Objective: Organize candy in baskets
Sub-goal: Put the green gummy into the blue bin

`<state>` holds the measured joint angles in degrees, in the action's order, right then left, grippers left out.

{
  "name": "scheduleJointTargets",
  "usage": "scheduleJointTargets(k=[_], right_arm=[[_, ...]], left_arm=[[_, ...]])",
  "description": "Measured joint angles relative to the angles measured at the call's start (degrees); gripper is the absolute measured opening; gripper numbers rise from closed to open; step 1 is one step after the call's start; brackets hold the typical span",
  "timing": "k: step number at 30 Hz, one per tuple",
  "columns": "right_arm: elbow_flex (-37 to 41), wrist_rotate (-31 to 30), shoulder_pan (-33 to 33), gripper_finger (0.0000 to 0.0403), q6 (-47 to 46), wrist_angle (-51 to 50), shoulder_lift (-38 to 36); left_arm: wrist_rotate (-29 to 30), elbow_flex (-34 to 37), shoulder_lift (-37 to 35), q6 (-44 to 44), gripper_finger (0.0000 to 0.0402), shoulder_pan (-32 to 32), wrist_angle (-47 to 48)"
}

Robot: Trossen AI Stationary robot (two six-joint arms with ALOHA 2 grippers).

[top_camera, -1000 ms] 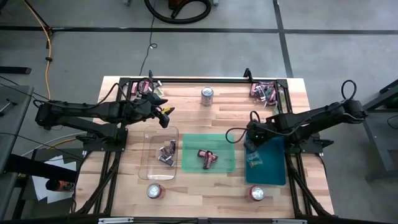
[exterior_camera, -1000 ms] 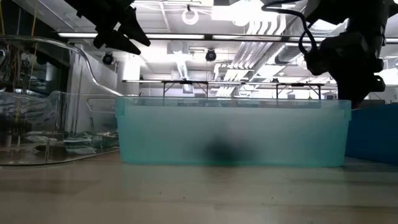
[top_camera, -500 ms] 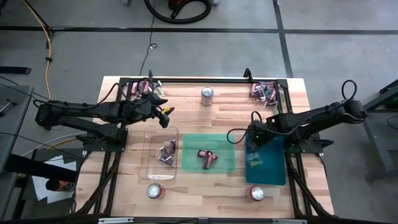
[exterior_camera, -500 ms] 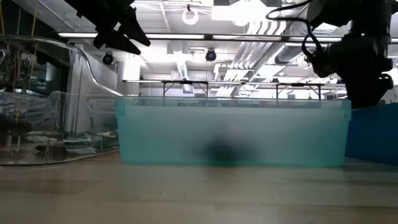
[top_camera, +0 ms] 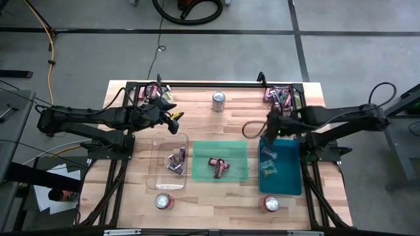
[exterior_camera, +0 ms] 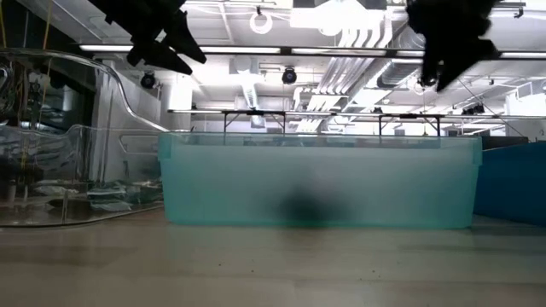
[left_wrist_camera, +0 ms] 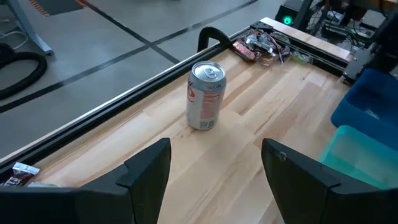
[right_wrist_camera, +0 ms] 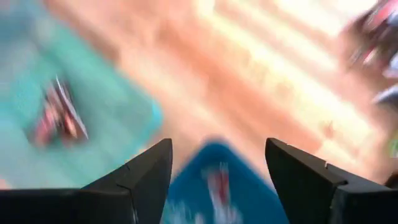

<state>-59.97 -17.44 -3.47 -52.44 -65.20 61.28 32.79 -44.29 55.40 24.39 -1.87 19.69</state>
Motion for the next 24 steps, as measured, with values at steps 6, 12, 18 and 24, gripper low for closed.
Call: scheduleJointTargets(k=[6, 12, 18, 24], right_arm=[[-4.58, -2.95, 5.37, 0.0252, 3.91, 3.06, 0.0], [-3.57, -0.21, 9.29, 0.0252, 7.5, 5.1, 0.22], [-0.47, 2.74, 11.84, 0.0252, 7.73, 7.36, 0.22], [3.43, 7.54, 13.25, 0.0252, 7.5, 11.01, 0.22]], left_arm=[[1.43, 0.0, 0.0, 2.93, 0.0239, 0.0, -0.3], [0.91, 0.0, 0.0, 5.77, 0.0239, -0.19, 0.07], [-4.72, -5.88, 1.67, 12.68, 0.0239, -12.36, 9.55], [-14.01, -11.86, 9.51, 4.29, 0.0239, -33.93, 25.5]])
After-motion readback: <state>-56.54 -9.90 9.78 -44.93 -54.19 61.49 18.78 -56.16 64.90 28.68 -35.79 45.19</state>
